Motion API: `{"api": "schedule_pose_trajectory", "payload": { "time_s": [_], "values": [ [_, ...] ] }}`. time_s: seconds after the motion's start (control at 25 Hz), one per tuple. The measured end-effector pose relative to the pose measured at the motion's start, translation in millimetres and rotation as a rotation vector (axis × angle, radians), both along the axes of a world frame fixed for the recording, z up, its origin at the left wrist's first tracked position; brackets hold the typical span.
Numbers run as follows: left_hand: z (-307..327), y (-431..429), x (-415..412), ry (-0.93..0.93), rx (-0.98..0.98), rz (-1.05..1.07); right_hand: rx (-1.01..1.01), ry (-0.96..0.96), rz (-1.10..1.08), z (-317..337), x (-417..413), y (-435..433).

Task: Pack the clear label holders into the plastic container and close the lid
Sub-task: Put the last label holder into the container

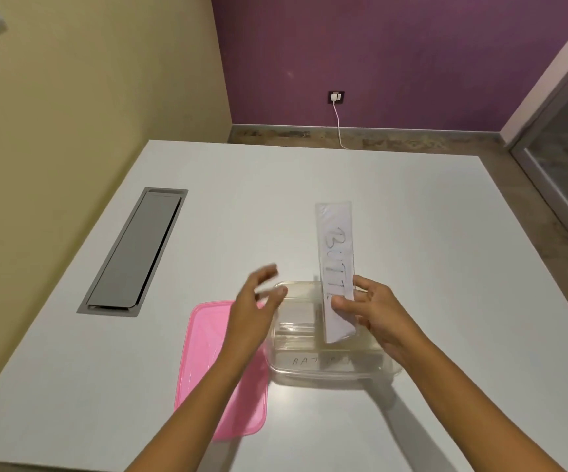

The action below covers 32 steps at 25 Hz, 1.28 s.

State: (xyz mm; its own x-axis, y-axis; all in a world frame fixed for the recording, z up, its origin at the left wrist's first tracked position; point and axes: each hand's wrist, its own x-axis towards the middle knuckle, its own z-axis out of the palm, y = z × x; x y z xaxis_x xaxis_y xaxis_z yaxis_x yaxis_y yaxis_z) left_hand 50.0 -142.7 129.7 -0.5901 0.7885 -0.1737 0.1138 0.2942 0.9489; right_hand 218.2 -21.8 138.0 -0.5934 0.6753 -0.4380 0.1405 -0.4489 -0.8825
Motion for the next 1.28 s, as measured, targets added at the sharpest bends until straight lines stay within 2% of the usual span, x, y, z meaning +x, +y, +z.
{"api": "schedule_pose_trajectory", "payload": {
  "time_s": [0.12, 0.24, 0.28, 0.4, 0.48, 0.6, 0.72, 0.88, 1.16, 1.28],
  "values": [
    [6, -1, -5, 0.377, 0.210, -0.024, 0.444, -0.395, 0.187, -7, 16, 4],
    [-4, -2, -7, 0.876, 0.118, -0.278, 0.617, -0.609, 0.357, -22, 24, 4],
    [-11, -1, -7, 0.978, 0.050, -0.386, 0.646, -0.650, 0.395, -27, 26, 5],
    [-36, -3, -3, 0.962, -0.212, -0.605, 0.690, -0.744, 0.485, -41, 29, 6],
    [-49, -3, 3, 0.937, -0.288, -0.663, 0.699, -0.766, 0.520, -50, 29, 5],
    [-60, -4, 7, 0.664, -0.321, -0.555, 0.687, -0.777, 0.556, -64, 29, 1],
    [-70, -2, 7, 0.892, -0.358, -0.709, 0.659, -0.773, 0.552, -71, 28, -3],
    [-82, 2, 7, 1.017, -0.420, -0.768, 0.637, -0.764, 0.546, -78, 30, -8],
    [-94, 8, 9, 1.052, -0.493, -0.737, 0.649, -0.736, 0.486, -81, 31, -13],
    [-92, 5, 10, 1.037, -0.437, -0.719, 0.666, -0.746, 0.469, -80, 31, -14]
  ]
}}
